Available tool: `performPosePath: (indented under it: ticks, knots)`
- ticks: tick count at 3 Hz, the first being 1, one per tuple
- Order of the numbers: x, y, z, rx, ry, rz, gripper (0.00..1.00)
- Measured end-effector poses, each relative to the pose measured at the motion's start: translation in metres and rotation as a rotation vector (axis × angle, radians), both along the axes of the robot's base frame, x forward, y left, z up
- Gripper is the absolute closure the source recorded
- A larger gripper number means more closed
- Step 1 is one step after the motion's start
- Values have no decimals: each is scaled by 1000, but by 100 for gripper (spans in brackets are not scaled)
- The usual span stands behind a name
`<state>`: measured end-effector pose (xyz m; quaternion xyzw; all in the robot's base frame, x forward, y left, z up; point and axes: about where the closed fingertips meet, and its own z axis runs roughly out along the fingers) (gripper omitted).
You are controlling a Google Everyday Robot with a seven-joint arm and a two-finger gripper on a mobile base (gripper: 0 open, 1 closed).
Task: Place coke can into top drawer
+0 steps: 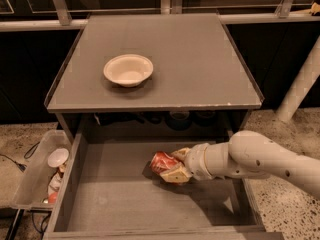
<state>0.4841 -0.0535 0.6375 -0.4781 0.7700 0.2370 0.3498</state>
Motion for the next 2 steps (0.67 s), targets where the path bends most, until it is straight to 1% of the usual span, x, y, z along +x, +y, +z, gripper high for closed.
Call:
performPosePath:
  ticks: [1,2]
  knots:
    - [0,1,-1,1,1,0,100]
    - [0,1,-1,1,1,0,82]
